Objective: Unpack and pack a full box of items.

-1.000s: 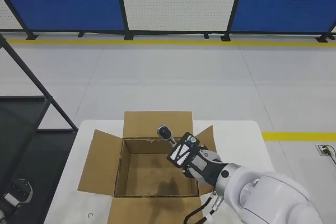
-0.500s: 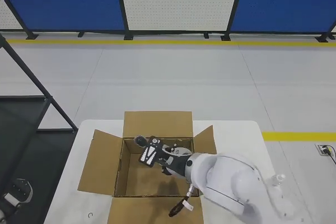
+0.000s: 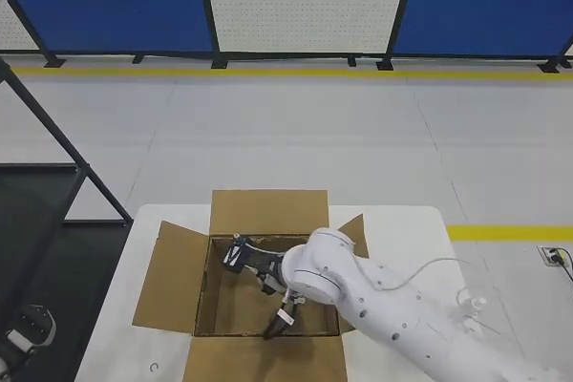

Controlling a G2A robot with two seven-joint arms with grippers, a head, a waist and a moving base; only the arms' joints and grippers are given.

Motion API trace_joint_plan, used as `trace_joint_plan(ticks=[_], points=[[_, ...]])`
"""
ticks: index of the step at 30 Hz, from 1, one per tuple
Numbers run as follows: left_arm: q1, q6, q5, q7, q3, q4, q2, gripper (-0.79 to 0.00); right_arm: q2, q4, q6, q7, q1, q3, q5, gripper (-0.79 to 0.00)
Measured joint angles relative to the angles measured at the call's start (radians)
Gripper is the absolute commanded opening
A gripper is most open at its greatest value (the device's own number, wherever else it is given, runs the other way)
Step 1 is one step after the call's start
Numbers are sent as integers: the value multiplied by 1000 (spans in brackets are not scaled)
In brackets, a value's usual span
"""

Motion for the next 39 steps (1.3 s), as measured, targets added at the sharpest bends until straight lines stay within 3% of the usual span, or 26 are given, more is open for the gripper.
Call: trace_joint_plan(ticks=[23,24,25,26,27,30,35,36,39], points=[[0,0,0,0,0,0,0,0,-232,499,12,6,74,-161,-14,-785],[0,0,0,0,0,0,0,0,-244,521,9,2,77,-165,-14,-742],[0,0,0,0,0,0,0,0,-253,537,5,-3,80,-167,-14,-631],[0,0,0,0,0,0,0,0,-261,553,-1,-7,82,-168,-13,-582],[0,0,0,0,0,0,0,0,-272,574,-7,-11,85,-168,-10,-443],[0,0,0,0,0,0,0,0,-295,620,-21,-21,92,-168,-5,-403],[0,0,0,0,0,0,0,0,-324,673,-34,-49,103,-160,0,-252],[0,0,0,0,0,0,0,0,-329,680,-38,-60,107,-157,0,-194],[0,1,1,1,0,0,0,0,-335,680,-52,-90,114,-145,-1,-151]])
